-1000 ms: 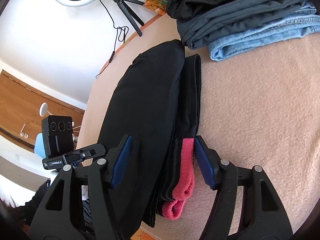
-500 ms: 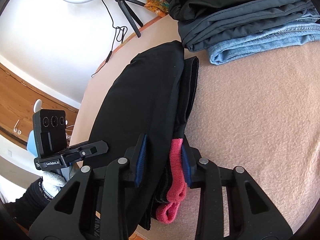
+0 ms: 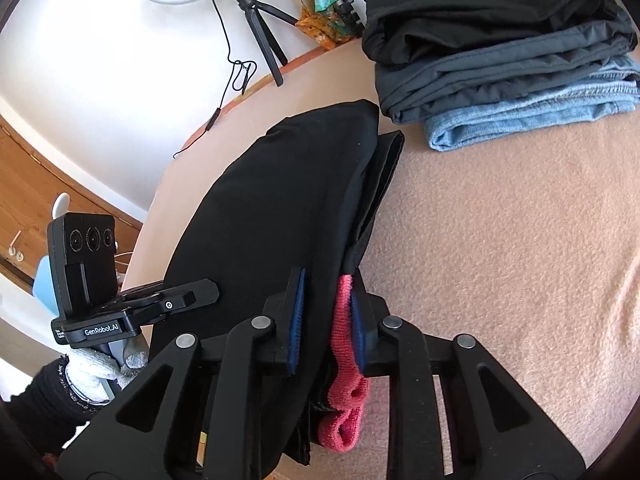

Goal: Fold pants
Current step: 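Raise the trousers over the clothes stack with both tools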

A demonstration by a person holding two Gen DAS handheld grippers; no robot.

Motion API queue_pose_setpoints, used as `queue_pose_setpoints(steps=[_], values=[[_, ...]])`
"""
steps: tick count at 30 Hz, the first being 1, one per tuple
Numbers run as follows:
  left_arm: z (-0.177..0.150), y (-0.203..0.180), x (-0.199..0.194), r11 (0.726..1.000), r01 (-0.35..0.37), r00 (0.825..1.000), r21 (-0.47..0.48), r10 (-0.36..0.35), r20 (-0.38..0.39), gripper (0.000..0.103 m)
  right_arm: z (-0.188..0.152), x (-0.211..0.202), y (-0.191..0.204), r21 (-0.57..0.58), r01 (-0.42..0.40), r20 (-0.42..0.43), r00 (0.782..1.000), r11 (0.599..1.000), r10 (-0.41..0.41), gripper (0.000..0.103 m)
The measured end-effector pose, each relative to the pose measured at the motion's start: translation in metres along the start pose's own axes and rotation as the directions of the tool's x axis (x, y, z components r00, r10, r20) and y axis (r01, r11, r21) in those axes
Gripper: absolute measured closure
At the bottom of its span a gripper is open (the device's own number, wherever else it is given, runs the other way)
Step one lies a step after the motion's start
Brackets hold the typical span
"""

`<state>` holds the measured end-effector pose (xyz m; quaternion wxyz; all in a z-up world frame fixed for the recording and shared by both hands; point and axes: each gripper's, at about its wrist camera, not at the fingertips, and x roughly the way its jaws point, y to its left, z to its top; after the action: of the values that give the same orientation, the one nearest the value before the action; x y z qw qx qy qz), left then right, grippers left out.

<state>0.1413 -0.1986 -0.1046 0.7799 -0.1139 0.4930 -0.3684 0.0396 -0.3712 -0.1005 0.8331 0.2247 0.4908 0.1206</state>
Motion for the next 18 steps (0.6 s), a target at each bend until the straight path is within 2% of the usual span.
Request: queue_pose_setpoints(steps=[6,8,10,12,14,16,18], values=[[0.000,0.004,0.000,1.000,0.008,1.000,-0.015,-0.008,-0.001,0.081,0.000,0.001,-0.004,0.017,-0.005,-0.009,1.000,1.000,0.005,0.082],[0.000,0.002,0.001,1.000,-0.001,1.000,0.001,0.001,0.002,0.081,0.000,0.006,-0.007,0.034,-0.001,-0.026,1.000,0.999,0.002,0.077],[0.000,0.001,0.001,1.000,-0.001,1.000,0.000,0.001,0.003,0.081,0.000,0.012,-0.011,0.046,-0.007,-0.052,0.999,0.999,0.009,0.065],[0.000,0.001,0.001,1.000,-0.002,1.000,-0.002,0.002,0.004,0.082,-0.001,0.015,-0.012,0.056,-0.005,-0.049,0.999,0.998,0.008,0.064],[0.000,0.000,0.001,1.000,-0.003,1.000,-0.001,0.003,0.006,0.082,-0.001,0.014,-0.008,0.028,0.015,-0.042,0.999,0.999,-0.014,0.067],[0.000,-0.002,0.000,1.000,-0.007,1.000,0.006,0.007,0.012,0.083,0.001,0.010,0.001,-0.015,0.045,-0.023,0.999,0.999,-0.046,0.077],[0.001,-0.004,-0.002,1.000,-0.008,1.000,0.013,0.008,0.022,0.084,0.002,0.004,0.009,-0.044,0.064,-0.001,0.998,0.997,-0.064,0.083]])
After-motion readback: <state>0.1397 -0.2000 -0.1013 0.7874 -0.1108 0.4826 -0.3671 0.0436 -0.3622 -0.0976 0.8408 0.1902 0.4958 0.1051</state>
